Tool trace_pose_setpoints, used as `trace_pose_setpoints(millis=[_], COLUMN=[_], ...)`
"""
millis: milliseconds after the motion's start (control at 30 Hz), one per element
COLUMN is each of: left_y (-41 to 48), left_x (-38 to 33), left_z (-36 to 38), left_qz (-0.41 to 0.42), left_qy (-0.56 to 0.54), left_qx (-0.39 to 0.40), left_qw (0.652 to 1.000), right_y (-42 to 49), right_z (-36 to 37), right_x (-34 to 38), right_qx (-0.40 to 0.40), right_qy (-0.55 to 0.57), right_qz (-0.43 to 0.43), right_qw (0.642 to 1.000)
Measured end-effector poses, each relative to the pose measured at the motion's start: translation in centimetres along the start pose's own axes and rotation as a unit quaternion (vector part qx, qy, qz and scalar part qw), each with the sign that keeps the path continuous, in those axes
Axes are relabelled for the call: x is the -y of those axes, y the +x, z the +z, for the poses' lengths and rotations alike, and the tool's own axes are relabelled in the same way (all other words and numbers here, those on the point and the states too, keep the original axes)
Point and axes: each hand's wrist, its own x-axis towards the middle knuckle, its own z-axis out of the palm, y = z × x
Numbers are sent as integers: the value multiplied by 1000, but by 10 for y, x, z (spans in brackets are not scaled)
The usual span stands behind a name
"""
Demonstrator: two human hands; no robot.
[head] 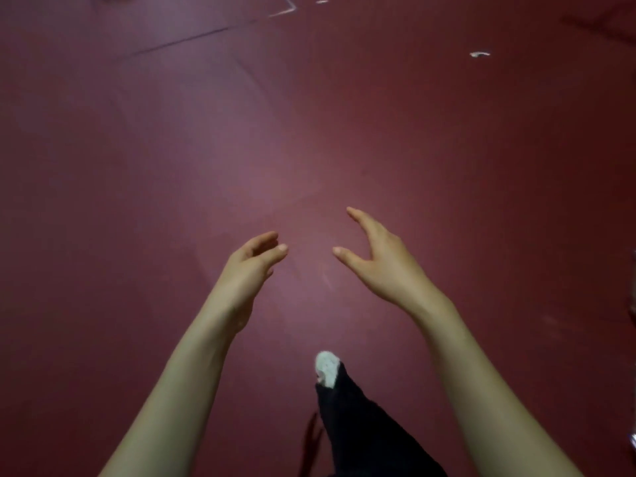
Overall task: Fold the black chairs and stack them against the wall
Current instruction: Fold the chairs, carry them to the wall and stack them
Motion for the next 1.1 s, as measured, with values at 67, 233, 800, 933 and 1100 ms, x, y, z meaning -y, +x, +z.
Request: trace_pose_setpoints(millis=[67, 233, 800, 933, 1100], left_y=[47, 151, 583, 710, 872], left_x=[-26, -87, -317, -365, -435], left_z=[-34, -138, -463, -508, -565], left_qz=[-5, 26, 83, 88, 71], left_qy=[1, -10, -68, -64, -63], left_qx=[-34, -147, -260, -231, -210], left_qw=[999, 989, 960, 967, 973], right_y=[66, 225, 763, 895, 1071], right_z=[8, 38, 189, 224, 256], right_x=[25, 98, 366, 399, 447], right_qx=[25, 68, 87, 85, 93], right_qy=[-17, -46, -60, -50, -45], right_qz=[-22, -87, -192, -188, -168], right_qw=[999, 993, 976, 977, 980])
